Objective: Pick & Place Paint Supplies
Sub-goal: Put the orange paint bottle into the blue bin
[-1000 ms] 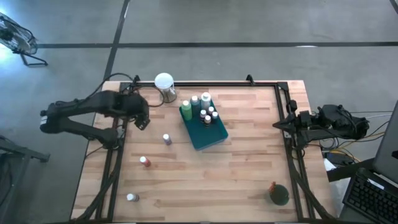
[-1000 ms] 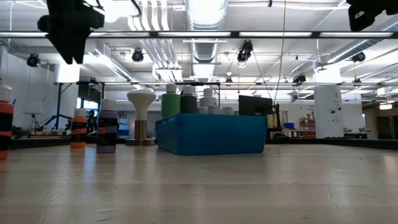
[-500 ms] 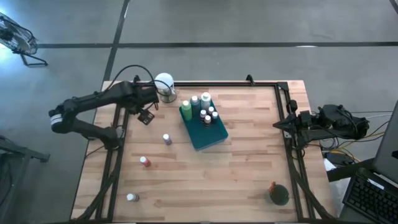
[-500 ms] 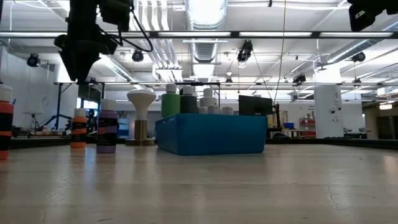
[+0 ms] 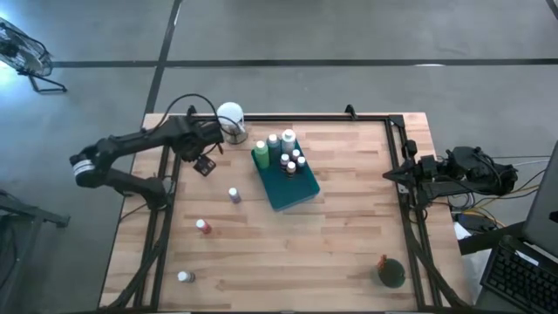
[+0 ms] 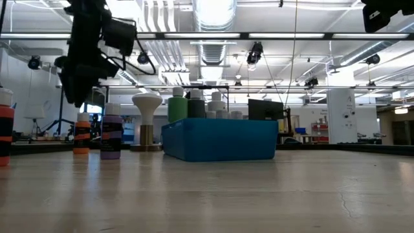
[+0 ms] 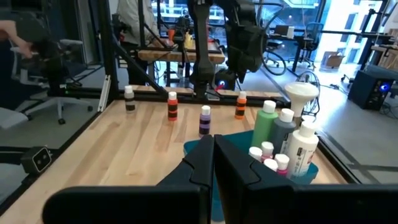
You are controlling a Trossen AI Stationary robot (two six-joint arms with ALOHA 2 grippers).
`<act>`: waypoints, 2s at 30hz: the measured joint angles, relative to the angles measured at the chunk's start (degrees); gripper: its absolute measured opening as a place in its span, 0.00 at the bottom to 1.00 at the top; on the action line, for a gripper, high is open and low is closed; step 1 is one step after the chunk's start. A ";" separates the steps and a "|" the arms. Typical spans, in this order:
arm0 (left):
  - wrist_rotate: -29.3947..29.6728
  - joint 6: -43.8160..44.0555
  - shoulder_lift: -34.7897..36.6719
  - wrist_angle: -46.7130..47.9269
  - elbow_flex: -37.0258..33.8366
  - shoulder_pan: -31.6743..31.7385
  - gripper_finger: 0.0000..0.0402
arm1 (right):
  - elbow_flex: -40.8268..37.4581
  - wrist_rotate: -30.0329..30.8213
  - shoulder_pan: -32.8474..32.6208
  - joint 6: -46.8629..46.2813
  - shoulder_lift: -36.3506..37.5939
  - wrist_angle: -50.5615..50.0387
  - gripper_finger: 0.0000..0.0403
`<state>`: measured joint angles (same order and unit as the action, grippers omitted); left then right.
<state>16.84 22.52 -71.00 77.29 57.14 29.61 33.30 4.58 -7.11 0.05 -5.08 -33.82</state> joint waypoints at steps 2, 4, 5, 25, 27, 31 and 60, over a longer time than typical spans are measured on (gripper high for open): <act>-2.00 -0.67 0.80 -2.26 -1.83 0.93 0.68 | 0.00 0.00 0.01 0.00 0.00 -0.02 0.02; -3.68 -1.82 1.42 -4.05 -3.23 1.70 0.68 | 0.00 0.00 0.01 0.00 0.00 -0.02 0.02; -3.94 -2.32 1.65 -4.70 -3.68 2.05 0.68 | 0.00 0.00 0.01 0.00 0.00 -0.01 0.02; -8.43 -9.10 0.85 -13.76 -7.84 11.01 0.68 | 0.00 0.02 0.01 0.00 0.00 0.00 0.02; -8.41 -9.00 0.85 -14.84 -8.76 11.06 0.68 | 0.00 0.02 0.01 0.00 0.00 -0.02 0.02; -8.45 -9.13 0.85 -15.82 -9.11 11.10 0.68 | 0.00 0.02 0.01 0.00 0.00 0.00 0.02; -9.31 -11.56 0.70 -14.29 -7.03 12.96 0.41 | 0.00 0.02 0.01 0.00 0.02 0.00 0.02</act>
<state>7.53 10.96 -70.30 63.00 50.11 42.57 33.30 4.60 -7.09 0.05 -5.06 -33.83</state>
